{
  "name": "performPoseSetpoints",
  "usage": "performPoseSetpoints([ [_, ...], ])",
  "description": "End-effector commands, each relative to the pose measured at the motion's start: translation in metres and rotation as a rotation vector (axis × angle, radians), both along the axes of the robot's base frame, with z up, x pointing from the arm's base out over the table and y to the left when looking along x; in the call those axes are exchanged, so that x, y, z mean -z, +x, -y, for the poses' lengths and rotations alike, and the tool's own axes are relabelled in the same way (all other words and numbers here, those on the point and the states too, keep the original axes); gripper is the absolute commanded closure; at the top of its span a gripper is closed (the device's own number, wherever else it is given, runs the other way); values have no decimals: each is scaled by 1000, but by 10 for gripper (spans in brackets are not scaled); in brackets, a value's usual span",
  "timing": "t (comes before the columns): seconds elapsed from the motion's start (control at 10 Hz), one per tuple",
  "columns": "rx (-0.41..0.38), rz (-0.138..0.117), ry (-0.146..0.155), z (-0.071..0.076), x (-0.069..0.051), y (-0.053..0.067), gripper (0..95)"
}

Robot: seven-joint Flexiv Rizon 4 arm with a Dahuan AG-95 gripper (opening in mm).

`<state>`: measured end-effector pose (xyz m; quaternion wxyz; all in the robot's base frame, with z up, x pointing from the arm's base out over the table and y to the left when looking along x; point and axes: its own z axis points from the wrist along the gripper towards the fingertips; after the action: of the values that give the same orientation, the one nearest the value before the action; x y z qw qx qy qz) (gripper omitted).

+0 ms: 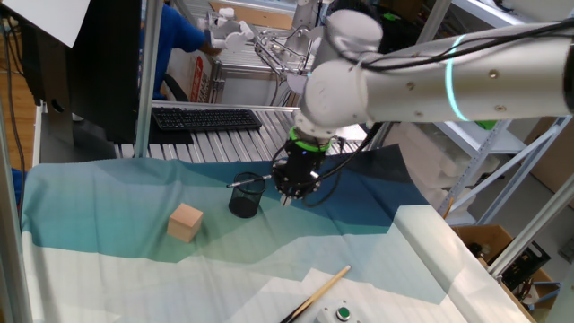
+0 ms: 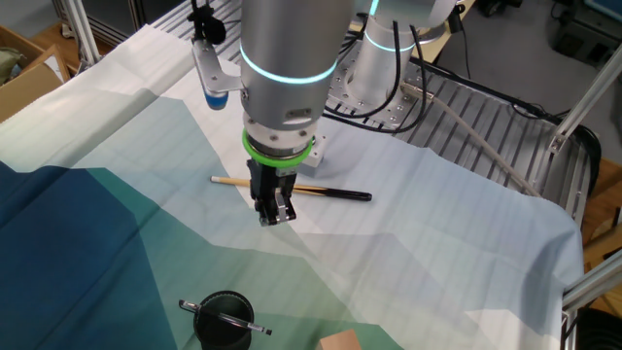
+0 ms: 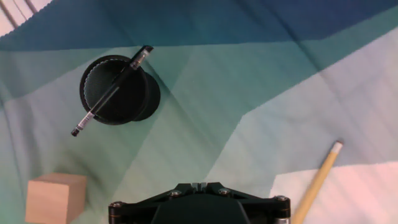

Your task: Put the pen into the pen holder

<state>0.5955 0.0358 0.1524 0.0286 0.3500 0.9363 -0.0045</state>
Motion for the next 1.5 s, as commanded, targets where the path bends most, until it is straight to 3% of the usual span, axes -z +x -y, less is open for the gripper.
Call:
performPoseSetpoints([
  [0.1,37,-18,37,0,-1,-1,950],
  [0.2,38,-28,41,1,-1,0,950],
  [0.5,65,-91,22,-6,-4,-2,950],
  [0.8,95,-106,20,-7,-5,-3,950],
  [1.0,104,-148,-16,-7,-5,-3,950],
  [1.3,139,-156,-30,-7,-5,-3,950],
  [1.5,148,-159,-20,-7,-5,-3,950],
])
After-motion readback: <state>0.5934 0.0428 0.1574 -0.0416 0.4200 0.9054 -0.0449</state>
